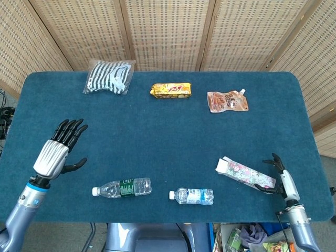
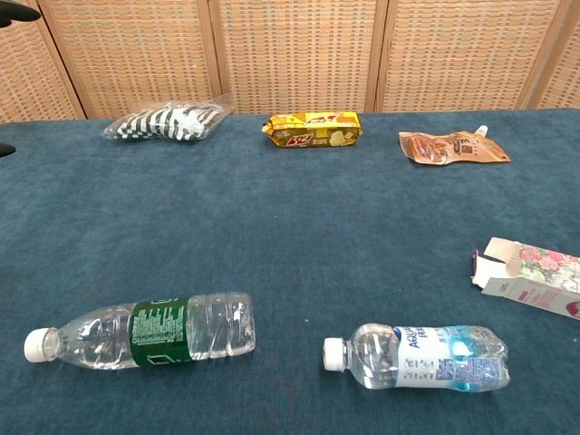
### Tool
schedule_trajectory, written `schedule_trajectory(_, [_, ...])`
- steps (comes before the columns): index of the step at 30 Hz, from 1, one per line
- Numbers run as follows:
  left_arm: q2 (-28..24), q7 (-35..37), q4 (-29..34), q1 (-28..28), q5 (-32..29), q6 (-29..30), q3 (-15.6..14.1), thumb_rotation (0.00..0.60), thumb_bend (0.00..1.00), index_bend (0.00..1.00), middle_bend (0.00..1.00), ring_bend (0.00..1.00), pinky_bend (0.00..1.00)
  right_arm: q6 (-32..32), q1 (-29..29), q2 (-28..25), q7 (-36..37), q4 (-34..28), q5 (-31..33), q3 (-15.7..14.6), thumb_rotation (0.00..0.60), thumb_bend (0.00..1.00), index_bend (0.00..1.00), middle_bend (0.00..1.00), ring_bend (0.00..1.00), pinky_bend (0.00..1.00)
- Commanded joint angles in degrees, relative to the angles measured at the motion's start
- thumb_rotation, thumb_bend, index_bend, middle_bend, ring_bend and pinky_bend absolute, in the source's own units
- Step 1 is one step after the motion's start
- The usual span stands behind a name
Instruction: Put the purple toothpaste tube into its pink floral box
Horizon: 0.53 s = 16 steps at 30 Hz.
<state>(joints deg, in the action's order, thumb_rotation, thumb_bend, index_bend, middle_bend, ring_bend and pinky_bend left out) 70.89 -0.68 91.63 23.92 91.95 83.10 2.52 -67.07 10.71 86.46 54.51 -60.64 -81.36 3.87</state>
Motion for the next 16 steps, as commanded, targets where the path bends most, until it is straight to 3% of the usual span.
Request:
schedule_trajectory(1, [-0.41,0.52,0.16,-0.51,0.01,0.44,-0.06,0.600,0.26,0.00,0.00,0.00,0.00,-4.53,-0.63,-0.73,-1.74,-1.14,-1.81,0.53,0.600,0.09,0.24,0.00,0.00,0.00])
schedule_trajectory(8, [-2.04,-3.12,1.33,-4.36,0.09,2.17,-2.86,0.600,0.26,0.00,0.00,0.00,0.00,-18.73,-2.21,-2.97,-22.94,-5.22,-9.12,0.43,0.600,0.09,0.21,0.00,0.00,0.00])
schedule_trajectory(16, [0.39,-6.87,-1.41,-10.76,0.85,6.35,-6.98,0.600,0.26,0.00,0.00,0.00,0.00,-23.76,-3.31,-5.55,-46.42,-9.79,-13.18,-0.54,0.600,0.09,0.21,0.00,0.00,0.00])
